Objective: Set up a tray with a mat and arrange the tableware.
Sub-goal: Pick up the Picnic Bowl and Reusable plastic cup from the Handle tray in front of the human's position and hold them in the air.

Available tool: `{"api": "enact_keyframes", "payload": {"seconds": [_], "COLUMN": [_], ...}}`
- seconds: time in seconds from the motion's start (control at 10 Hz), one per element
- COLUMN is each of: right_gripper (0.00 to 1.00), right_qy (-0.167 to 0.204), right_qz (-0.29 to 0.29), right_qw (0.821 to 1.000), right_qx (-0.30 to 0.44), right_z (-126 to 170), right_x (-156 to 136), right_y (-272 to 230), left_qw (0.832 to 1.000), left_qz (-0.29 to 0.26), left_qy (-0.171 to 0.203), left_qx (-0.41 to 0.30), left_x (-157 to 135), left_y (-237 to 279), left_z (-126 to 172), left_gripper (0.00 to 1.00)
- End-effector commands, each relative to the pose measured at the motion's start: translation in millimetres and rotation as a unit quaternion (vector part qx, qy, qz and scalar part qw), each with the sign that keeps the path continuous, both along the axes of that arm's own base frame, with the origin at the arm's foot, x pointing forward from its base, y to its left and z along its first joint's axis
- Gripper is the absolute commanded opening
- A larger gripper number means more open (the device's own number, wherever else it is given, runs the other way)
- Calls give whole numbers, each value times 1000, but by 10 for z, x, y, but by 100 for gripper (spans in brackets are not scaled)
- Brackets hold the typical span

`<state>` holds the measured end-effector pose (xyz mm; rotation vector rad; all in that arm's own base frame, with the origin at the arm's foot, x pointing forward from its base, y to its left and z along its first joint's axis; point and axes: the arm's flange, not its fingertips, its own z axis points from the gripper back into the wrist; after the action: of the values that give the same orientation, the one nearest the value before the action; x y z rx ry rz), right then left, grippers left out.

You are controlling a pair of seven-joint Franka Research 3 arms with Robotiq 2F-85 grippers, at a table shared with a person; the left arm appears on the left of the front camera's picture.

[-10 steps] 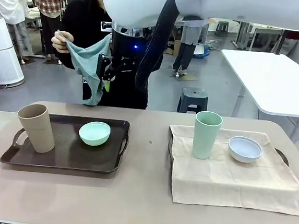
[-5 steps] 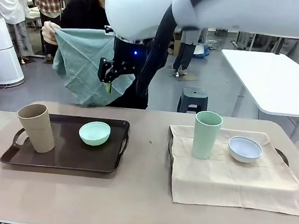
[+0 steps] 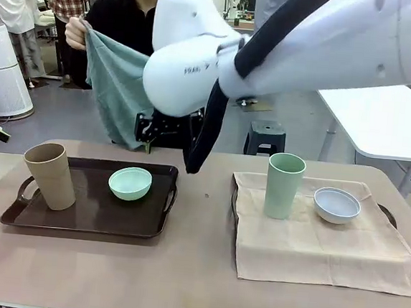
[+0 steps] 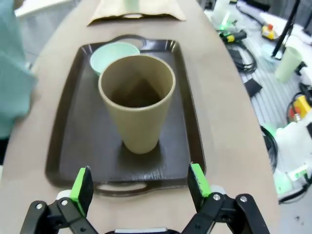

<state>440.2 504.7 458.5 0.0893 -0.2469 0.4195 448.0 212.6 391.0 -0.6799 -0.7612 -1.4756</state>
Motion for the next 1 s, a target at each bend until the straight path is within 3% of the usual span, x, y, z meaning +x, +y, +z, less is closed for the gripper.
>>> {"api": "enact_keyframes", "payload": {"seconds": [0.0, 0.1, 0.2, 0.4, 0.5, 0.6, 0.9], "right_gripper": [100, 100, 100, 100, 100, 100, 100], "right_qy": [-8, 25, 7, 7, 12, 18, -2], "right_qz": [-3, 42, 7, 7, 17, 15, 27], "right_qw": [1000, 998, 1000, 1000, 1000, 1000, 1000], "right_qx": [-10, 27, -8, -8, -2, -1, -2], "right_z": [-166, -116, -167, -167, -220, -394, -622], "right_x": [28, -8, -39, -39, -22, 21, 139], "right_y": [217, 223, 106, 106, 185, 272, 473], "left_qw": [1000, 998, 1000, 999, 999, 998, 999], "left_qz": [-24, -65, -11, -30, -24, -50, -36], "left_qy": [-16, 10, 2, 10, 32, 32, 26], "left_qx": [-7, -7, -4, -8, 5, 17, 16], "left_x": [-55, -100, 8, -1, 147, 218, 290], "left_y": [-192, -174, -111, -199, -263, -351, -383], "left_z": [-50, 27, -42, -52, -100, -235, -416], "left_gripper": [100, 100, 100, 100, 100, 100, 100]}}
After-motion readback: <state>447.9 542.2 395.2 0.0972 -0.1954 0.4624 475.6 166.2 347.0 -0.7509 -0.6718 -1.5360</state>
